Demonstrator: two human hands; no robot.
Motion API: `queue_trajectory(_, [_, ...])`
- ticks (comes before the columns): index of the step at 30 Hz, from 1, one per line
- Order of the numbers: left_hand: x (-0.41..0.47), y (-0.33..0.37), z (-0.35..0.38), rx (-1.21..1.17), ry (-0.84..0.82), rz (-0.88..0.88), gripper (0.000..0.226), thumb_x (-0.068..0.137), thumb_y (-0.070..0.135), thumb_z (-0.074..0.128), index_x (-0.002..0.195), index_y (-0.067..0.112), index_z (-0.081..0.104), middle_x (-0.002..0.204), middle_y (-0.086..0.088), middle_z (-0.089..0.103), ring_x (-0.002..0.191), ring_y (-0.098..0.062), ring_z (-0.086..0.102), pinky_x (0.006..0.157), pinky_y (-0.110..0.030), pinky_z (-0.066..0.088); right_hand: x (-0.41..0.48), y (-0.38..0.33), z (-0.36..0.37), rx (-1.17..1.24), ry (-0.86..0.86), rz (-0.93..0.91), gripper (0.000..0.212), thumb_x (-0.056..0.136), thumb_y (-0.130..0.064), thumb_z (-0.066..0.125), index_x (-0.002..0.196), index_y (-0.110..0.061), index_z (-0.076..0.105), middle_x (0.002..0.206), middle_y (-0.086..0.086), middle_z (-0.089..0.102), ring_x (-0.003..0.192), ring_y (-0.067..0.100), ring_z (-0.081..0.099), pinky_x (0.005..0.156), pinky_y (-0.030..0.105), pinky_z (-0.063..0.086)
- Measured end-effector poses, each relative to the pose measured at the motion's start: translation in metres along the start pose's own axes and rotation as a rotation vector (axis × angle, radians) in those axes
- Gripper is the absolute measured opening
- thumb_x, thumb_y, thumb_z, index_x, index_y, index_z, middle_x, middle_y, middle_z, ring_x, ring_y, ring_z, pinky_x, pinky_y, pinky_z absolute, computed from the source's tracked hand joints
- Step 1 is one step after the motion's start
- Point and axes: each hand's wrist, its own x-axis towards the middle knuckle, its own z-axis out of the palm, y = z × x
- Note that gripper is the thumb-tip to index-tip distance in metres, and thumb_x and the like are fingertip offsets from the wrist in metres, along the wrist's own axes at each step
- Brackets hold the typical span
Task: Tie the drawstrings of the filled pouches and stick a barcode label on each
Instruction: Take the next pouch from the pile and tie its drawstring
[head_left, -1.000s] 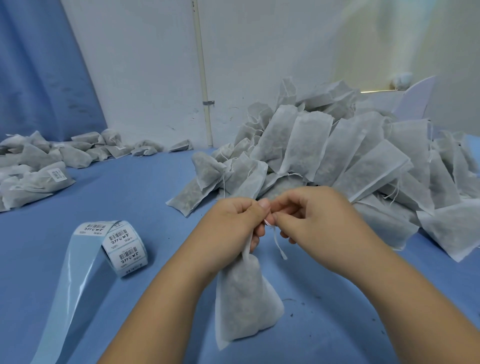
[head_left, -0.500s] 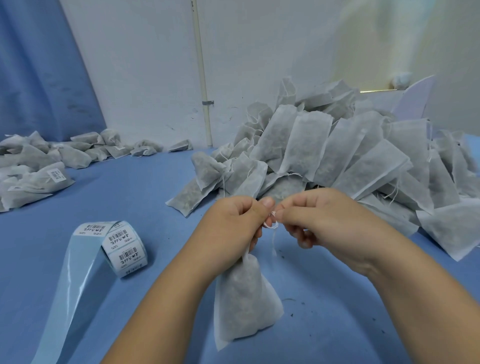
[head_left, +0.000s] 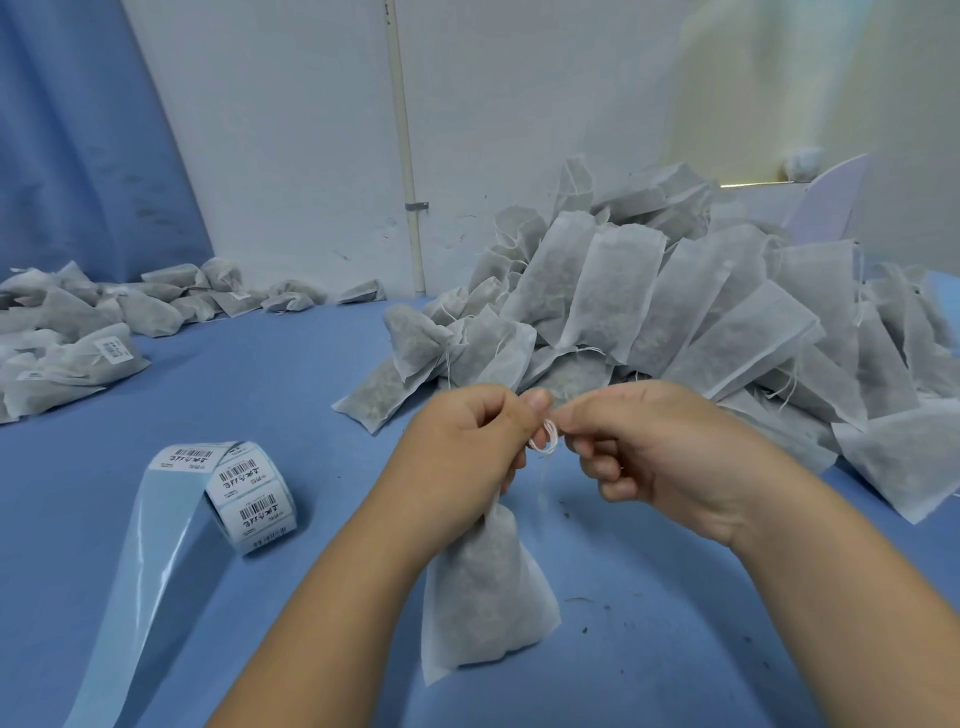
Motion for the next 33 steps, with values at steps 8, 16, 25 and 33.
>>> queue_trajectory(8, [0.000,0.002,-0.005,-0.283,-0.024,-0.006,0.037,0.083,0.049,0.058,0.056,0.025,0.065,0.054,0.007,0.050,0.043,-0.007,0.039,0.045,-0.016,0.036,-0.006,-0.001,-0.004,-0.156,-0.146,-0.134,0.027,0.072,-0.022,0.072,0.098,-0.029,0.075,0.101,-0.004,0.075,0.068,0.013,0.065,0.056,0.021,0.047])
queue_trajectory(16, [0.001,0.002,-0.007,-0.375,-0.047,-0.022,0.034,0.078,0.049,0.059,0.055,0.025,0.065,0.054,0.004,0.045,0.041,-0.009,0.034,0.044,-0.017,0.036,-0.005,-0.001,0.004,-0.205,0.108,-0.274,0.012,0.083,-0.005,0.069,0.076,-0.014,0.073,0.069,0.003,0.072,0.051,0.010,0.058,0.049,0.019,0.043])
queue_trajectory(25, [0.000,0.000,-0.004,-0.417,-0.144,-0.022,0.033,0.080,0.047,0.061,0.060,0.021,0.066,0.054,0.003,0.041,0.041,-0.008,0.031,0.043,-0.018,0.034,-0.002,0.007,0.018,-0.479,0.212,-0.418,0.016,0.088,-0.029,0.067,0.074,-0.027,0.074,0.054,-0.010,0.058,0.050,0.006,0.045,0.050,0.020,0.037])
queue_trajectory(33, [0.002,-0.001,-0.002,-0.297,-0.041,-0.010,0.038,0.089,0.046,0.059,0.057,0.024,0.064,0.055,0.005,0.042,0.044,-0.009,0.033,0.045,-0.016,0.034,-0.014,-0.009,0.002,-0.285,0.323,-0.499,0.015,0.083,-0.021,0.067,0.076,-0.030,0.077,0.066,-0.003,0.070,0.055,0.005,0.060,0.052,0.017,0.046])
